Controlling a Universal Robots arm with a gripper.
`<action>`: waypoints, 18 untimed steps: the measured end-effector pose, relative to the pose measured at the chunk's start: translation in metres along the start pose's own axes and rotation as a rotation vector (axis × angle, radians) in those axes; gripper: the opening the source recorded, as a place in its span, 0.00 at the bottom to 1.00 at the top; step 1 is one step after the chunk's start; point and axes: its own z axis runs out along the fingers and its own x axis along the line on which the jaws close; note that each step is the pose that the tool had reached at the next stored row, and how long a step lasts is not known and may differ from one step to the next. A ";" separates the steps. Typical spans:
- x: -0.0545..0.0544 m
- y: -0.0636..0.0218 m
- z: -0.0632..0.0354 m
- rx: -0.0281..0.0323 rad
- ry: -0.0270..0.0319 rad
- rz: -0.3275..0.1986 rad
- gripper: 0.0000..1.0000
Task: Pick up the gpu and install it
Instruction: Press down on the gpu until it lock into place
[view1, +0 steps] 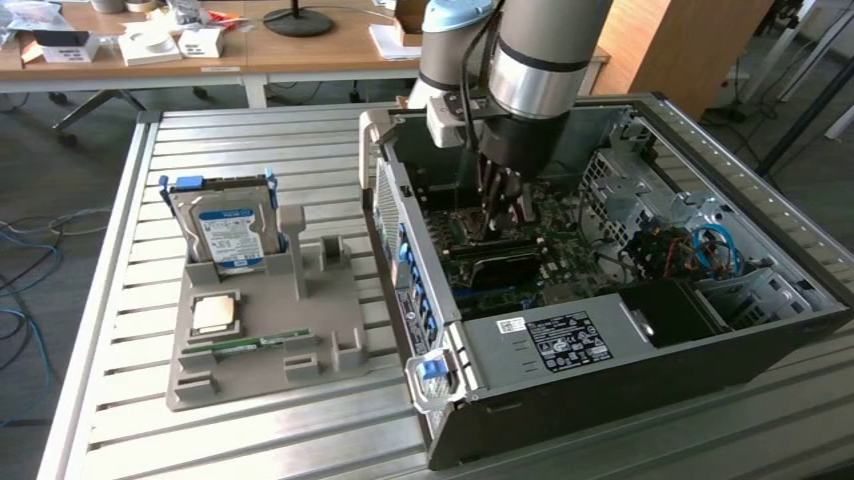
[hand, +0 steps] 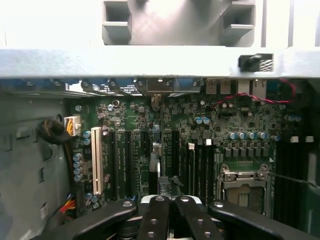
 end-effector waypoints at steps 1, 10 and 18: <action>0.000 -0.0001 -0.0035 0.0000 0.0000 0.000 0.11; -0.001 -0.0006 -0.0248 0.0000 -0.0001 0.000 0.11; -0.001 -0.0006 -0.0249 -0.0001 0.0001 0.000 0.11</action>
